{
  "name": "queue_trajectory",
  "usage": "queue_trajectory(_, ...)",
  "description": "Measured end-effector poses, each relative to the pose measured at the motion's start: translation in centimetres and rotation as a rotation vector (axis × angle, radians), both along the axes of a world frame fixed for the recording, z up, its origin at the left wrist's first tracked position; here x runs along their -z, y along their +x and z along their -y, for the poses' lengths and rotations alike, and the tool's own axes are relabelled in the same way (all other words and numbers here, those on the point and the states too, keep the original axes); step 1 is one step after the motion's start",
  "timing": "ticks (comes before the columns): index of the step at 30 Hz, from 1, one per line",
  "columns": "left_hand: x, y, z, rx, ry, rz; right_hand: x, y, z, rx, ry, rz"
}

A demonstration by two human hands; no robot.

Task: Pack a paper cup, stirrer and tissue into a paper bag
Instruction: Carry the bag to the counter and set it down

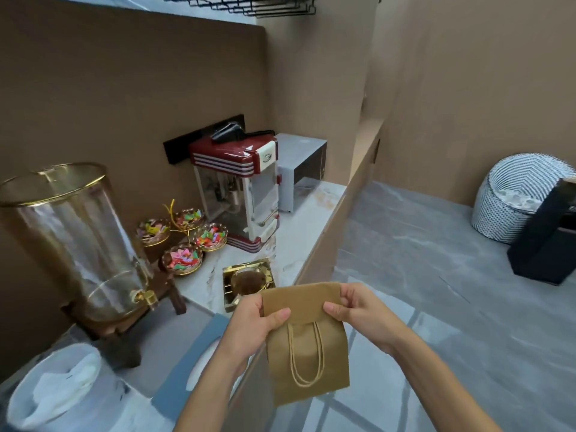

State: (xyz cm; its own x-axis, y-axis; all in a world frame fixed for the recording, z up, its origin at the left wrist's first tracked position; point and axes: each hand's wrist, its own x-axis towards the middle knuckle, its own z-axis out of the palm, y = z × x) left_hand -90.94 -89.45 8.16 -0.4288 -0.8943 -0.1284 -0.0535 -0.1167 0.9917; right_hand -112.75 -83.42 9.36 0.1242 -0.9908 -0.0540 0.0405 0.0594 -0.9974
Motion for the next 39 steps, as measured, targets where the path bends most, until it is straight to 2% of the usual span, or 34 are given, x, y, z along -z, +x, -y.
queue_trajectory(7,-1.5,-7.9,3.7,0.009,0.026,-0.006,-1.0,-8.2,4.0,-0.037,-0.022,-0.055)
queue_trajectory(16,-0.9,-18.2,12.0,0.009,-0.005,0.051,0.7,-17.6,11.3,0.143,-0.026,-0.048)
queue_trajectory(23,0.8,-27.7,23.9,0.029,-0.063,0.073,1.6,-26.1,21.7,0.243,-0.014,-0.064)
queue_trajectory(32,0.4,-39.9,42.0,0.087,-0.071,0.083,-0.2,-37.8,37.8,0.304,0.022,-0.112)
queue_trajectory(39,1.3,-48.7,50.1,0.1,-0.056,0.079,1.2,-46.6,45.9,0.398,0.034,-0.102)
